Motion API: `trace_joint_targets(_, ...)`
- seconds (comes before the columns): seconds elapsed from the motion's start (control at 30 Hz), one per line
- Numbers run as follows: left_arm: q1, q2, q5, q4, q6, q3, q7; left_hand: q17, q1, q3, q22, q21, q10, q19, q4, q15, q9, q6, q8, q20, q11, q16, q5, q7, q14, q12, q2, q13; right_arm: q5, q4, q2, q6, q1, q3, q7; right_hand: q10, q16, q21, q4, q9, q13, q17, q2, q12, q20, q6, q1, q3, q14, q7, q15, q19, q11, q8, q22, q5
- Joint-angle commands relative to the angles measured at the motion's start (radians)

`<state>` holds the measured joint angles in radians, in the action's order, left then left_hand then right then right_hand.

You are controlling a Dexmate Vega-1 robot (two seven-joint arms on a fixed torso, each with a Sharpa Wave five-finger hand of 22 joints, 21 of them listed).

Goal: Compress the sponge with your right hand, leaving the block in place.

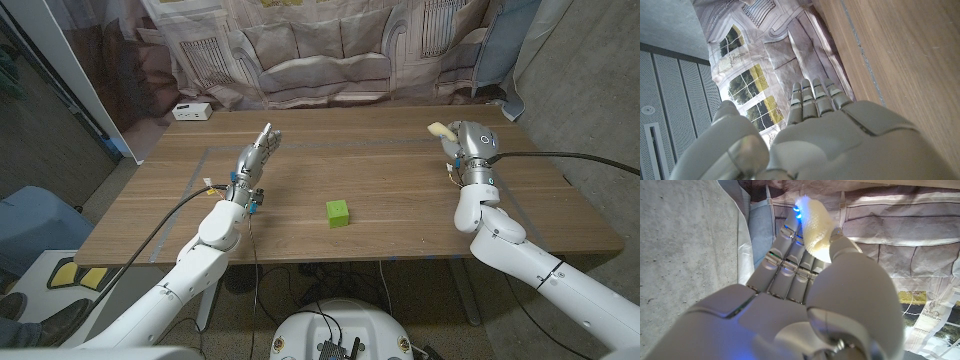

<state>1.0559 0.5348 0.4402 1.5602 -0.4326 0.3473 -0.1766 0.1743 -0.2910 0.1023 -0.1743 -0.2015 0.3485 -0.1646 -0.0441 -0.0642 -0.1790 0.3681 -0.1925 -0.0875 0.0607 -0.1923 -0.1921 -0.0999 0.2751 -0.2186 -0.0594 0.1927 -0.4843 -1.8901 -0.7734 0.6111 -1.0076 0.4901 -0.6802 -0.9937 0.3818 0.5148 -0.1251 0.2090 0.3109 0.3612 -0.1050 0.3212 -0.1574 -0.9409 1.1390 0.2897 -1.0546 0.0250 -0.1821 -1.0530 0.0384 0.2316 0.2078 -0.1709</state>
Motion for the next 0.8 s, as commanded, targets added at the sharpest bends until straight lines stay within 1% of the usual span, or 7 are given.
trace_joint_targets(0.03,-0.002,-0.004,0.0,-0.005,-0.005,0.002,-0.002,0.005,0.002,0.001,-0.004,0.005,0.004,-0.007,-0.007,0.003,-0.003,0.008,-0.003,0.001,0.002,0.003,0.001,-0.001,0.008,0.004,-0.006,0.006,0.004,0.002,-0.002,-0.006,0.0,-0.003,0.007,0.016,-0.011,0.003,0.003,-0.001,-0.005,-0.002,0.011,-0.014,0.005,0.011,-0.027,-0.009,0.021,-0.003,-0.014,0.012,0.0,-0.006,-0.003,-0.001)
trace_joint_targets(0.23,-0.005,-0.005,0.003,-0.008,-0.003,0.002,0.0,0.005,0.002,0.001,-0.004,0.005,0.005,-0.006,-0.008,0.002,-0.003,0.008,-0.003,0.0,0.0,0.003,0.001,-0.002,0.007,0.004,-0.007,0.006,0.0,0.001,-0.007,-0.003,0.004,0.001,0.017,0.035,-0.026,0.001,0.005,-0.004,-0.017,-0.002,0.023,-0.034,0.015,0.036,-0.046,-0.025,0.052,-0.004,-0.006,0.034,-0.003,-0.019,-0.01,-0.002)
trace_joint_targets(0.37,-0.006,-0.006,0.003,-0.009,-0.003,0.002,-0.001,0.005,0.002,0.001,-0.004,0.005,0.004,-0.005,-0.008,0.003,-0.003,0.008,-0.002,0.001,0.001,0.003,0.001,-0.002,0.007,0.004,-0.007,0.006,0.0,-0.002,-0.009,0.002,0.006,0.001,0.026,0.051,-0.038,-0.002,0.006,-0.005,-0.024,-0.003,0.025,-0.047,0.018,0.054,-0.053,-0.03,0.074,-0.009,-0.002,0.048,-0.008,-0.027,-0.014,-0.004)
trace_joint_targets(0.43,-0.006,-0.005,0.003,-0.008,-0.002,0.003,-0.001,0.005,0.002,0.001,-0.004,0.005,0.005,-0.006,-0.008,0.003,-0.003,0.008,-0.002,0.001,0.0,0.003,0.001,-0.001,0.007,0.004,-0.007,0.006,0.0,-0.002,-0.009,0.004,0.007,0.001,0.027,0.056,-0.041,-0.003,0.006,-0.006,-0.027,-0.003,0.026,-0.051,0.021,0.063,-0.055,-0.032,0.08,-0.013,0.003,0.053,-0.007,-0.031,-0.015,-0.005)
trace_joint_targets(0.63,-0.009,-0.005,0.004,-0.008,0.0,0.002,-0.001,0.005,0.003,0.002,-0.004,0.005,0.004,-0.006,-0.009,0.003,-0.003,0.008,-0.002,0.0,0.001,0.003,0.001,0.0,0.008,0.004,-0.008,0.006,-0.003,-0.001,-0.011,0.008,0.009,0.003,0.03,0.068,-0.048,-0.007,0.007,-0.007,-0.033,-0.003,0.033,-0.061,0.028,0.075,-0.065,-0.039,0.095,-0.017,0.012,0.066,-0.008,-0.035,-0.018,-0.005)
trace_joint_targets(0.8,-0.012,-0.005,0.005,-0.01,0.002,0.003,0.001,0.005,0.003,0.002,-0.004,0.005,0.006,-0.006,-0.009,0.004,-0.003,0.008,-0.002,0.001,0.004,0.003,0.001,0.0,0.008,0.004,-0.008,0.006,-0.006,-0.003,-0.012,0.014,0.012,0.005,0.035,0.084,-0.058,-0.011,0.004,-0.008,-0.039,-0.003,0.037,-0.073,0.028,0.089,-0.069,-0.044,0.115,-0.017,0.012,0.079,-0.006,-0.038,-0.02,-0.008)
